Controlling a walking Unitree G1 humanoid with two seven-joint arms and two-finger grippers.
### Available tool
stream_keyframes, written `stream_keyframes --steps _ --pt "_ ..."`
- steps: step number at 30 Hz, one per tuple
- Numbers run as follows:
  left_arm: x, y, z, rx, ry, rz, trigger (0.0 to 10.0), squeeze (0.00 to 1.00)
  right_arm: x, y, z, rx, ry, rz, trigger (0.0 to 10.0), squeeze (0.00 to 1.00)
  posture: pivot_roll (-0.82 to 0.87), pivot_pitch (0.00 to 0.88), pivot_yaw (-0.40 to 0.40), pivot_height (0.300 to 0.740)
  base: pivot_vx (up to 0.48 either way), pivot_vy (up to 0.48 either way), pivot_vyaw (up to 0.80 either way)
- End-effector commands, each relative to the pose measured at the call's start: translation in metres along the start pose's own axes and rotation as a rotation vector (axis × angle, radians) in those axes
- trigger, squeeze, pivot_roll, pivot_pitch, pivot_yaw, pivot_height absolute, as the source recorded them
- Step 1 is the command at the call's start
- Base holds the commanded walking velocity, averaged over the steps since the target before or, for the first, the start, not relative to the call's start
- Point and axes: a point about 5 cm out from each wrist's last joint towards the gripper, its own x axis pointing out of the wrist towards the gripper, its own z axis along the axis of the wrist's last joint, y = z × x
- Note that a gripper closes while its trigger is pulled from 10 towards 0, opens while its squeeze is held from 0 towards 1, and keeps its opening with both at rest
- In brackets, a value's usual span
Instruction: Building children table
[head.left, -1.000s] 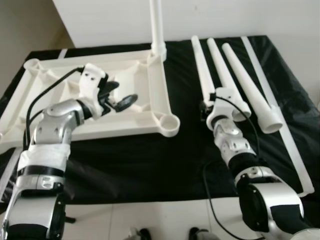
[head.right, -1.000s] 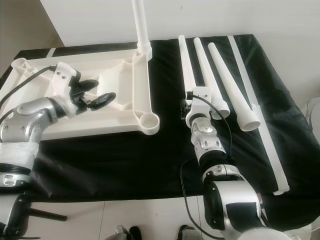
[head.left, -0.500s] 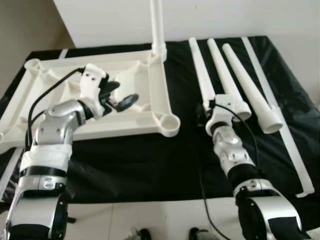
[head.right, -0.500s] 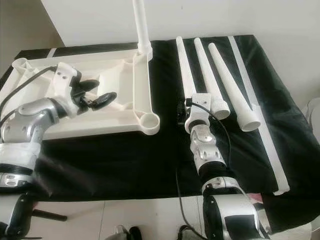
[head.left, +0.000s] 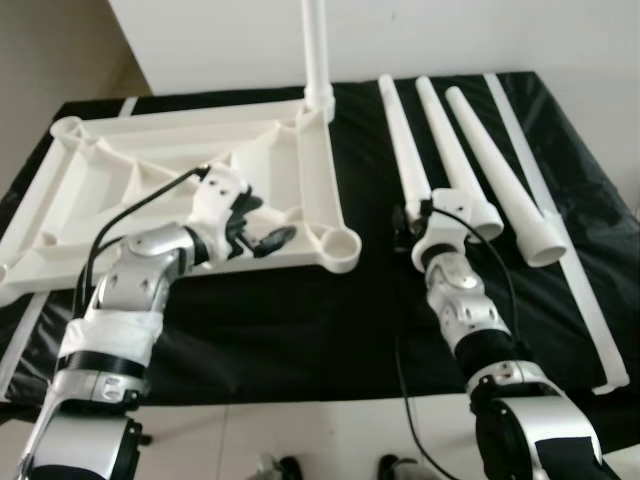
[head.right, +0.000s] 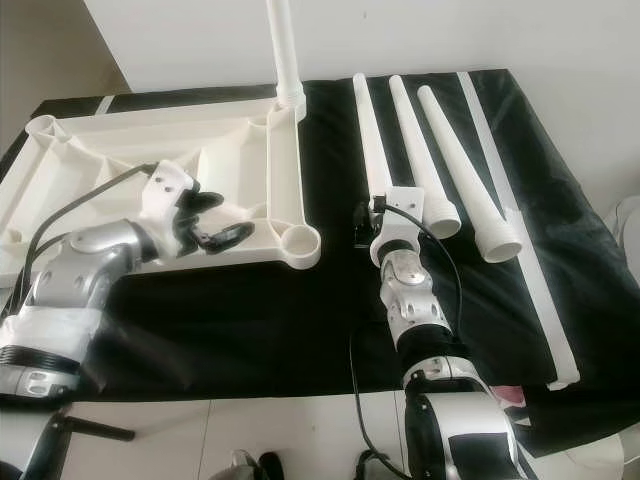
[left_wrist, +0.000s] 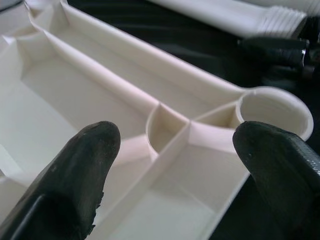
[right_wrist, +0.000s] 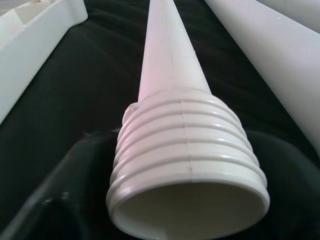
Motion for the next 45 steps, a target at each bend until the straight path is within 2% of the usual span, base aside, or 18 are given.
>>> stream_keyframes --steps 1,2,3,12,13,15,16,19,20,22,23,24,25,32,40,41,42,45 --pt "-0.002 0.002 -0.002 -0.007 0.017 0.028 10.0 0.0 -0.003 0.001 -0.007 0.024 0.028 0.006 2.4 0.0 -0.08 0.189 0.073 0.74 0.0 0.0 0.0" --pt "-0.003 0.004 -0.002 -0.01 0.015 0.036 10.0 0.0 -0.003 0.003 -0.007 -0.004 0.019 0.019 1.7 0.0 -0.08 0.183 0.071 0.74 0.0 0.0 0.0" --pt "-0.004 0.005 -0.002 -0.015 0.012 0.044 10.0 0.0 -0.004 0.004 -0.006 -0.039 0.018 0.027 10.0 0.0 -0.07 0.178 0.069 0.74 0.0 0.0 0.0" --pt "-0.008 0.007 -0.001 -0.024 0.005 0.072 10.0 0.0 -0.003 0.011 0.006 -0.209 -0.049 0.067 10.0 0.0 -0.07 0.17 0.056 0.74 0.0 0.0 0.0" --pt "-0.009 0.007 -0.001 -0.026 0.004 0.075 10.0 0.0 -0.003 0.01 0.01 -0.212 -0.064 0.055 10.0 0.36 -0.07 0.169 0.056 0.74 0.0 0.0 0.0" --pt "-0.01 0.008 -0.001 -0.03 0.002 0.082 10.0 0.0 -0.003 0.009 0.015 -0.22 -0.083 0.043 10.0 0.36 -0.07 0.169 0.057 0.74 0.0 0.0 0.0" --pt "-0.01 0.008 -0.001 -0.031 0.001 0.084 10.0 0.0 -0.003 0.007 0.016 -0.211 -0.085 0.035 10.0 1.0 -0.07 0.171 0.058 0.74 0.0 0.0 0.0" --pt "-0.011 0.009 0.0 -0.032 0.0 0.087 10.0 0.0 -0.002 0.006 0.02 -0.194 -0.111 0.015 10.0 1.0 -0.07 0.171 0.059 0.74 0.0 0.0 0.0" --pt "-0.011 0.009 0.0 -0.033 0.0 0.087 10.0 0.0 -0.002 0.007 0.022 -0.07 -0.111 0.02 10.0 1.0 -0.07 0.17 0.062 0.74 0.0 0.0 0.0" --pt "-0.011 0.01 0.0 -0.033 0.001 0.087 10.0 0.0 -0.003 0.008 0.023 0.023 -0.112 0.025 10.0 1.0 -0.07 0.17 0.062 0.74 0.0 0.0 0.0" --pt "-0.012 0.01 0.0 -0.033 0.001 0.087 10.0 0.0 -0.003 0.009 0.023 0.08 -0.107 0.03 10.0 0.42 -0.07 0.173 0.063 0.74 0.0 0.0 0.0" --pt "-0.012 0.01 0.0 -0.033 0.001 0.087 10.0 0.0 -0.003 0.009 0.023 0.08 -0.107 0.03 10.0 0.42 -0.07 0.173 0.063 0.74 0.0 0.0 0.0" --pt "-0.012 0.011 0.0 -0.033 0.002 0.087 10.0 0.0 -0.003 0.009 0.022 0.147 -0.094 0.028 10.0 0.0 -0.07 0.174 0.065 0.74 0.0 0.0 0.0" --pt "-0.012 0.012 0.001 -0.037 0.001 0.093 10.0 0.0 -0.004 0.011 0.009 0.464 0.013 0.013 10.0 0.0 -0.07 0.174 0.065 0.74 0.0 0.0 0.0" --pt "-0.012 0.013 0.002 -0.038 -0.001 0.099 10.0 0.0 -0.006 0.013 -0.002 0.539 0.05 0.018 10.0 0.0 -0.07 0.174 0.065 0.74 0.0 0.0 0.0" --pt "-0.012 0.014 0.002 -0.038 -0.001 0.1 10.0 0.0 -0.006 0.013 -0.004 0.553 0.058 0.012 8.0 0.0 -0.07 0.173 0.066 0.74 0.0 0.0 0.0" --pt "-0.013 0.014 0.002 -0.037 0.0 0.101 10.0 0.0 -0.006 0.013 -0.004 0.547 0.062 0.013 0.8 0.0 -0.07 0.174 0.068 0.74 0.0 0.0 0.0" --pt "-0.013 0.014 0.002 -0.037 0.0 0.1 10.0 0.0 -0.005 0.013 -0.006 0.54 0.069 0.005 0.0 0.0 -0.07 0.175 0.069 0.74 0.0 0.0 0.0"
